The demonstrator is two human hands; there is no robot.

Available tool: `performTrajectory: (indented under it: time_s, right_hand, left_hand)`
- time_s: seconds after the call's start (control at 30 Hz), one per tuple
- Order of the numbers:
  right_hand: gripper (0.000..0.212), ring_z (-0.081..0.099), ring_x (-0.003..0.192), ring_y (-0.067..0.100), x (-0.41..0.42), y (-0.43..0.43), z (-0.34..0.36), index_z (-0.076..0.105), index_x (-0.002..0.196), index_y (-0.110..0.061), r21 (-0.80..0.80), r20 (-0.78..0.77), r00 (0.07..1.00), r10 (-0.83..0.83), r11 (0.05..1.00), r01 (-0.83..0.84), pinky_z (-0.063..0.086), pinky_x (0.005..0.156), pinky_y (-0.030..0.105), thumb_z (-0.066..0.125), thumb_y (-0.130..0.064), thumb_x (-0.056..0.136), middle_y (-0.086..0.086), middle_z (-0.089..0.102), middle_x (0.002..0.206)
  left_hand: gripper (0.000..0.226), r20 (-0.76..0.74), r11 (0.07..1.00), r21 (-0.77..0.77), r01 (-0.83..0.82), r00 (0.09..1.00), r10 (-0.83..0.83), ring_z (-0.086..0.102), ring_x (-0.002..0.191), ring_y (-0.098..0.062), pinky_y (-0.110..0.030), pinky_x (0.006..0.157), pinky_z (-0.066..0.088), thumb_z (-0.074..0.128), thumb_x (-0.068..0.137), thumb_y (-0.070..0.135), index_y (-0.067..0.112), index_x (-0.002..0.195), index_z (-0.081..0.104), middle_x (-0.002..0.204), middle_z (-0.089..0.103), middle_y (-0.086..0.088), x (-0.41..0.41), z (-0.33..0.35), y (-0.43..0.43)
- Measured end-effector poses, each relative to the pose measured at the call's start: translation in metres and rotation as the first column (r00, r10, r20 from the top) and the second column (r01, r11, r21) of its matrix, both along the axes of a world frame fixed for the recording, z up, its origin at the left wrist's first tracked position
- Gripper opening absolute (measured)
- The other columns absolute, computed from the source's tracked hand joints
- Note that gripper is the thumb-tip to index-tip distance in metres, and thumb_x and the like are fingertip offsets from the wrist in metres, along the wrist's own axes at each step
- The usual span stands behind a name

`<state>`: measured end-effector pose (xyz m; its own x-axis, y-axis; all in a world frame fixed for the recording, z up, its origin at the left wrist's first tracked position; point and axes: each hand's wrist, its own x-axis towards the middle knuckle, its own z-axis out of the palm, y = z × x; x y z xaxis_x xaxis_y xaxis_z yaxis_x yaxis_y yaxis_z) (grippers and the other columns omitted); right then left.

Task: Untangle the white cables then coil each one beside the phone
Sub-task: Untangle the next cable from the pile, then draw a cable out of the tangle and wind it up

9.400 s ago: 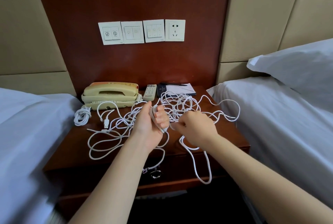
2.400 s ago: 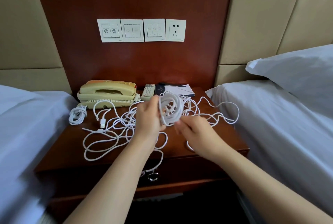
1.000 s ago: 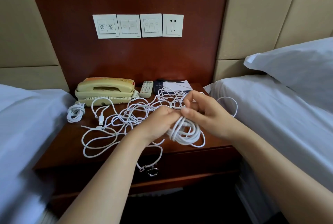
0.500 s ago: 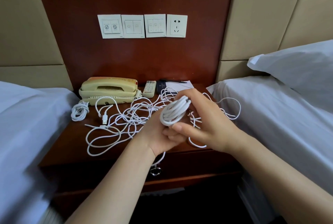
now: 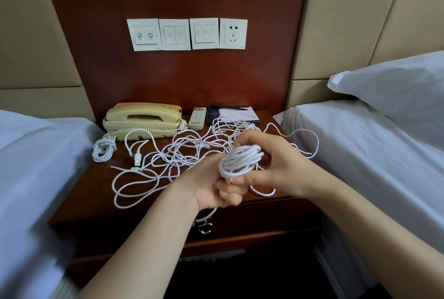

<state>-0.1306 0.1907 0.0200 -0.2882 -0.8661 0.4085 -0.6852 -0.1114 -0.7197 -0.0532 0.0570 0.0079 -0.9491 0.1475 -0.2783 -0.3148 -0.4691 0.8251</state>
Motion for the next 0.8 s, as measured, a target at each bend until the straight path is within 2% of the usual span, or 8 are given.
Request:
performTrajectory:
  time_s: [0.07,0.17,0.23,0.3,0.4,0.57,0.7,0.8]
  right_hand:
    - [0.035,0.045,0.064,-0.002,-0.001,0.003,0.001,0.051,0.084,-0.027,0.053,-0.075,0.996,-0.055,0.997,0.06,0.037,0.06,0.012,0.083,-0.02,0.07,-0.013,0.053,0.071]
    - [0.036,0.044,0.062,0.01,-0.002,0.007,0.003,0.045,0.079,-0.033,0.109,-0.232,0.964,-0.129,0.982,0.157,0.036,0.057,0.023,0.081,-0.032,0.071,-0.008,0.054,0.068]
    - [0.036,0.047,0.063,0.014,-0.001,0.008,0.004,0.042,0.081,-0.033,0.112,-0.293,0.946,-0.142,0.977,0.182,0.037,0.058,0.025,0.078,-0.037,0.074,-0.006,0.056,0.069]
    - [0.036,0.048,0.064,0.011,0.0,0.009,0.004,0.039,0.085,-0.033,0.122,-0.39,0.912,-0.129,0.974,0.19,0.036,0.059,0.021,0.072,-0.044,0.078,-0.011,0.055,0.069]
    - [0.037,0.05,0.067,0.01,0.002,0.008,0.0,0.04,0.092,-0.026,0.115,-0.497,0.863,-0.093,0.978,0.171,0.037,0.06,0.022,0.069,-0.045,0.08,-0.012,0.057,0.073]
    - [0.033,0.054,0.067,0.01,0.009,0.008,-0.011,0.046,0.088,-0.021,0.059,-0.444,0.889,-0.112,0.986,0.153,0.038,0.056,0.019,0.075,-0.033,0.078,-0.011,0.059,0.07]
    - [0.031,0.053,0.061,0.011,0.01,0.012,-0.011,0.051,0.086,-0.019,-0.026,-0.34,0.93,-0.141,0.99,0.141,0.04,0.054,0.021,0.07,-0.039,0.071,-0.006,0.06,0.068]
    - [0.032,0.051,0.063,0.012,0.011,0.012,-0.009,0.054,0.088,-0.019,-0.043,-0.296,0.944,-0.145,0.99,0.138,0.038,0.055,0.016,0.078,-0.031,0.071,-0.007,0.059,0.069]
  left_hand:
    - [0.034,-0.005,0.998,-0.043,0.047,0.999,-0.047,0.025,0.024,-0.001,-0.011,0.032,0.019,0.043,0.076,0.021,0.015,0.045,0.054,0.038,0.039,0.002,0.0,-0.001,0.0]
    - [0.033,-0.012,0.991,-0.102,0.085,0.996,-0.086,0.024,0.025,0.0,-0.011,0.032,0.019,0.044,0.075,0.02,0.017,0.045,0.057,0.041,0.042,0.002,0.0,0.0,0.003]
    - [0.034,-0.013,0.99,-0.11,0.089,0.996,-0.091,0.024,0.026,0.0,-0.012,0.032,0.019,0.044,0.075,0.02,0.017,0.044,0.057,0.04,0.04,0.002,0.0,0.0,0.002]
    - [0.034,-0.004,0.986,-0.137,0.093,0.996,-0.094,0.024,0.026,0.0,-0.012,0.033,0.019,0.044,0.075,0.023,0.017,0.043,0.056,0.039,0.038,0.003,0.0,0.0,0.001]
    - [0.032,0.033,0.967,-0.234,0.095,0.995,-0.09,0.022,0.026,-0.001,-0.011,0.034,0.018,0.046,0.073,0.029,0.019,0.043,0.055,0.038,0.036,0.004,0.003,0.0,-0.001]
    - [0.041,0.074,0.945,-0.313,0.095,0.994,-0.075,0.021,0.025,-0.001,-0.011,0.036,0.015,0.044,0.08,0.026,0.019,0.04,0.052,0.037,0.033,0.004,0.006,-0.008,-0.003]
    - [0.03,0.033,0.974,-0.207,0.091,0.996,-0.086,0.024,0.026,-0.001,-0.011,0.035,0.019,0.052,0.073,0.024,0.017,0.044,0.056,0.038,0.036,0.004,0.009,-0.008,-0.002]
    - [0.023,0.017,0.985,-0.135,0.108,0.994,-0.107,0.028,0.027,-0.001,-0.011,0.033,0.024,0.066,0.065,0.026,0.017,0.045,0.058,0.04,0.039,0.004,0.011,-0.007,-0.002]
